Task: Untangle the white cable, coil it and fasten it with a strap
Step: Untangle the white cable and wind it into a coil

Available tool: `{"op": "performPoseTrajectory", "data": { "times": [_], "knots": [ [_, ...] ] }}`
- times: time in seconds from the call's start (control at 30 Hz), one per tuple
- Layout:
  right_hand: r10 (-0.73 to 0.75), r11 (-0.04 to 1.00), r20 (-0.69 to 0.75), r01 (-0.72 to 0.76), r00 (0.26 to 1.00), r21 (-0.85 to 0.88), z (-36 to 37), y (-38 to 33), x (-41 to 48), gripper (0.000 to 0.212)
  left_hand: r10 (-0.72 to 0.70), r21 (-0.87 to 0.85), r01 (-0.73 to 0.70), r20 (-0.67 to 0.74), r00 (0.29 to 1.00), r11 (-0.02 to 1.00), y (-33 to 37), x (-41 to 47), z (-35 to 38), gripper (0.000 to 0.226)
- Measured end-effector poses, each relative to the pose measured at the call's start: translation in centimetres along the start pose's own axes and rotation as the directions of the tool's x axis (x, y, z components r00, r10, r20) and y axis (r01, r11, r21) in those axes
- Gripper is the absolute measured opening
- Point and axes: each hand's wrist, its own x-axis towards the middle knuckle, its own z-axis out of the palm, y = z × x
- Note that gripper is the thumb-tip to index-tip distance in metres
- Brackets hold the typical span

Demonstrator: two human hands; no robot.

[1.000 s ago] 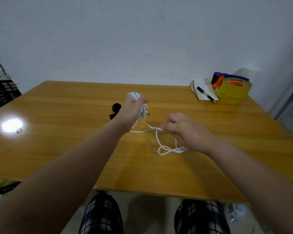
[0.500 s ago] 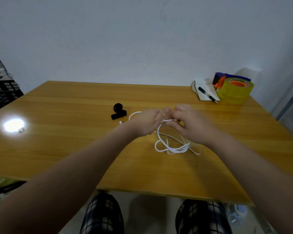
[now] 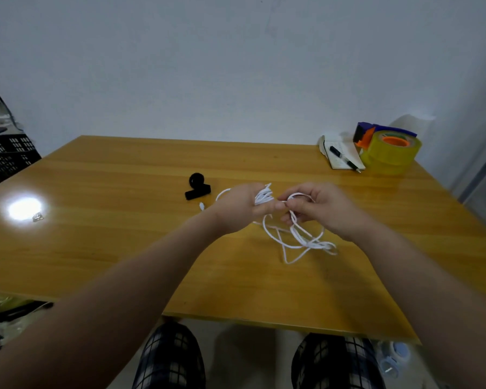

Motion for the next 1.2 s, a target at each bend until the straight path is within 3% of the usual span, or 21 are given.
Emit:
{"op": "performPoseTrajectory", "data": {
  "times": [0.1, 0.23, 0.4, 0.5, 0.63, 0.73, 0.83, 0.9, 1.0, 1.1, 1.2],
  "knots": [
    [0.008, 0.999, -0.101, -0.002, 0.995, 0.054, 0.5, 0.3, 0.3, 0.017, -0.026, -0.151, 0.022, -0.029, 0.999, 0.988, -0.1, 0.0, 0.4, 0.03],
    [-0.023, 0.999, -0.389, 0.03, 0.921, 0.011, 1.4, 0.6, 1.3, 0.02, -0.069, -0.082, 0.065, -0.045, 0.997, 0.994, -0.4, 0.2, 1.1, 0.035],
    [0.006, 0.991, -0.57, 0.072, 0.822, 0.115, 2.3, 0.7, 2.0, 0.014, -0.071, -0.067, 0.069, -0.024, 0.997, 0.995, -0.5, 0.2, 1.4, 0.035],
    [0.071, 0.975, -0.598, 0.072, 0.798, 0.212, 2.3, 0.9, 2.0, 0.016, -0.077, -0.06, 0.076, -0.029, 0.997, 0.995, -0.7, 0.1, 1.5, 0.036],
    [0.15, 0.886, -0.499, 0.108, 0.853, 0.45, 2.9, 0.6, 2.0, 0.023, -0.057, -0.118, 0.05, -0.058, 0.997, 0.992, -1.9, 0.0, 1.5, 0.041],
    [0.137, 0.877, -0.506, 0.133, 0.852, 0.462, 3.4, 0.3, 2.0, 0.023, -0.125, -0.198, 0.112, -0.053, 0.991, 0.974, -2.3, -0.3, 1.5, 0.042],
    [0.122, 0.935, -0.581, 0.103, 0.804, 0.339, 3.5, 0.2, 2.0, 0.022, -0.167, -0.21, 0.147, -0.082, 0.983, 0.966, -2.1, -0.2, 1.1, 0.043],
    [0.205, 0.928, -0.681, 0.081, 0.703, 0.363, 2.0, 0.7, 2.1, 0.022, -0.219, -0.207, 0.186, -0.152, 0.964, 0.961, -3.0, -0.3, 0.3, 0.04],
    [0.314, 0.93, -0.742, -0.036, 0.593, 0.365, -1.9, 2.2, 1.6, 0.026, -0.328, -0.159, 0.295, -0.253, 0.91, 0.942, -5.7, -1.2, -1.0, 0.046],
    [0.334, 0.94, -0.664, -0.288, 0.669, 0.182, -3.8, 4.8, 1.5, 0.03, -0.409, -0.251, 0.341, -0.31, 0.858, 0.906, -6.9, -1.9, -1.3, 0.038],
    [0.426, 0.802, -0.51, -0.573, 0.748, -0.17, -3.0, 6.0, 1.8, 0.026, -0.418, -0.341, 0.311, -0.31, 0.854, 0.887, -6.2, -1.7, -0.9, 0.036]
  ]
}}
